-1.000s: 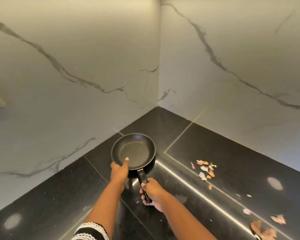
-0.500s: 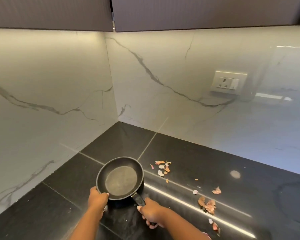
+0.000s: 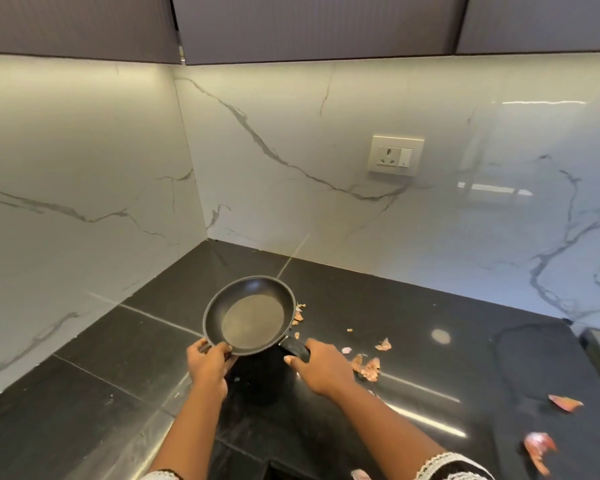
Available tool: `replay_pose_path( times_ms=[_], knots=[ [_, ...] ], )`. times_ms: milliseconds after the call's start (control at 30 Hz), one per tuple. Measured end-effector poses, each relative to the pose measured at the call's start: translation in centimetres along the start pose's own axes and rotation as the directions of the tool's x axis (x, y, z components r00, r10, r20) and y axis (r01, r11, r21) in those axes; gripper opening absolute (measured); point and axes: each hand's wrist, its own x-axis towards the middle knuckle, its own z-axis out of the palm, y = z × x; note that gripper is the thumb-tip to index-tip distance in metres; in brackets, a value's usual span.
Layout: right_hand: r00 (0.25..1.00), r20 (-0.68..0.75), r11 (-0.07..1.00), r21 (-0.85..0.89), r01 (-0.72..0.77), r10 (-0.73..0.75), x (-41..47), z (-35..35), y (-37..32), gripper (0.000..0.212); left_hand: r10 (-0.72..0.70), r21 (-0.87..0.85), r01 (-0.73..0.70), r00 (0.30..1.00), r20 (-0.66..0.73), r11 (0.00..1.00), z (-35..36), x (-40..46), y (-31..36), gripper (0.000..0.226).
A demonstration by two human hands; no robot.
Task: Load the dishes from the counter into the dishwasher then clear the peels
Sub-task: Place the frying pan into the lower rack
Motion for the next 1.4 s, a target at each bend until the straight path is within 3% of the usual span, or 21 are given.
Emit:
replay_pose_path(
  times_ms=[133, 300, 467, 667, 900, 1067, 1233, 1400],
  knots=[
    [0.979, -0.205, 1.0, -0.008, -0.023, 0.021, -3.4, -2.5, 4.0, 0.045, 0.008, 0.019, -0.01, 0.997, 0.082, 1.0, 3.6, -4.1, -1.7, 0.055],
    [0.939, -0.317, 0.991, 0.021, -0.133, 0.132, -9.4, -6.2, 11.6, 0.048, -0.051, 0.073, 0.034, 0.969, 0.24, 0.997, 7.9, -11.3, -6.6, 0.051],
    [0.869, -0.439, 0.961, -0.041, -0.273, 0.228, -17.6, -9.9, 20.0, 0.052, -0.223, 0.203, 0.152, 0.893, 0.391, 0.967, 9.6, -20.1, -12.5, 0.058],
    [0.805, -0.516, 0.917, -0.088, -0.39, 0.293, -27.6, -13.5, 26.6, 0.053, -0.28, 0.252, 0.162, 0.784, 0.555, 0.954, 10.6, -29.2, -18.0, 0.075],
    [0.702, -0.582, 0.809, -0.122, -0.574, 0.41, -39.5, -15.9, 32.5, 0.052, -0.324, 0.339, 0.105, 0.643, 0.694, 0.935, 10.5, -39.6, -23.4, 0.071],
    [0.604, -0.622, 0.716, -0.098, -0.692, 0.499, -47.6, -17.3, 36.0, 0.054, -0.381, 0.415, 0.033, 0.471, 0.796, 0.909, 11.2, -46.7, -25.9, 0.073],
    [0.454, -0.654, 0.593, -0.01, -0.805, 0.605, -55.6, -18.0, 38.4, 0.051, -0.509, 0.542, -0.028, 0.306, 0.804, 0.84, 12.9, -53.1, -29.4, 0.059],
    [0.292, -0.672, 0.44, 0.056, -0.896, 0.68, -62.8, -16.3, 39.4, 0.053, -0.564, 0.593, -0.213, 0.185, 0.805, 0.776, 12.9, -58.3, -32.4, 0.041]
  ],
)
